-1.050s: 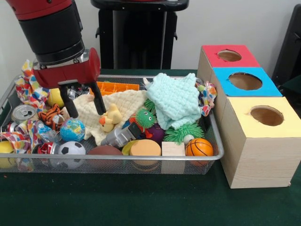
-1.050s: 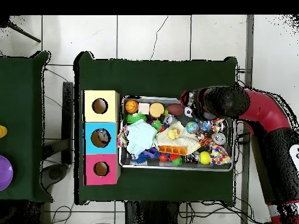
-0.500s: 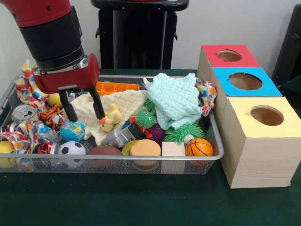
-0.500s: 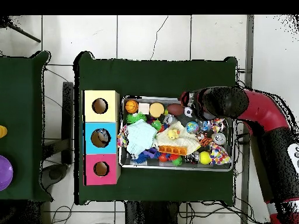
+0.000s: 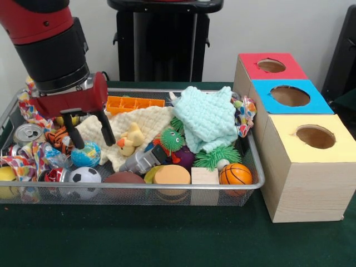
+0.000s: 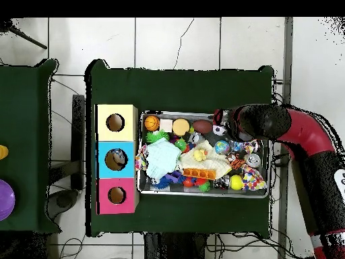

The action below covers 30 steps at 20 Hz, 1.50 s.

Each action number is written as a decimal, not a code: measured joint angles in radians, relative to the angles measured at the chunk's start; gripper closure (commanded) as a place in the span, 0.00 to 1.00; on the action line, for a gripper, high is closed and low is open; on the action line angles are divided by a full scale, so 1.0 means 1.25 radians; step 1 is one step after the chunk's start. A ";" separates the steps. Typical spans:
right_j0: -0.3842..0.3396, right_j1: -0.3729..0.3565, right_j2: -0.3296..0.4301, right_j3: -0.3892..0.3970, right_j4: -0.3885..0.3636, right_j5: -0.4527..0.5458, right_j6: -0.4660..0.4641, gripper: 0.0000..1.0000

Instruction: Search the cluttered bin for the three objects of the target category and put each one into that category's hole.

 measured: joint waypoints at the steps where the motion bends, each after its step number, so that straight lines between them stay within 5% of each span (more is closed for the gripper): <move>1: -0.004 0.003 0.000 -0.002 0.000 0.000 0.000 0.00; 14: -0.025 0.043 0.000 -0.067 -0.027 0.021 -0.022 0.00; 30: -0.038 0.119 0.000 -0.124 -0.036 0.053 -0.168 0.00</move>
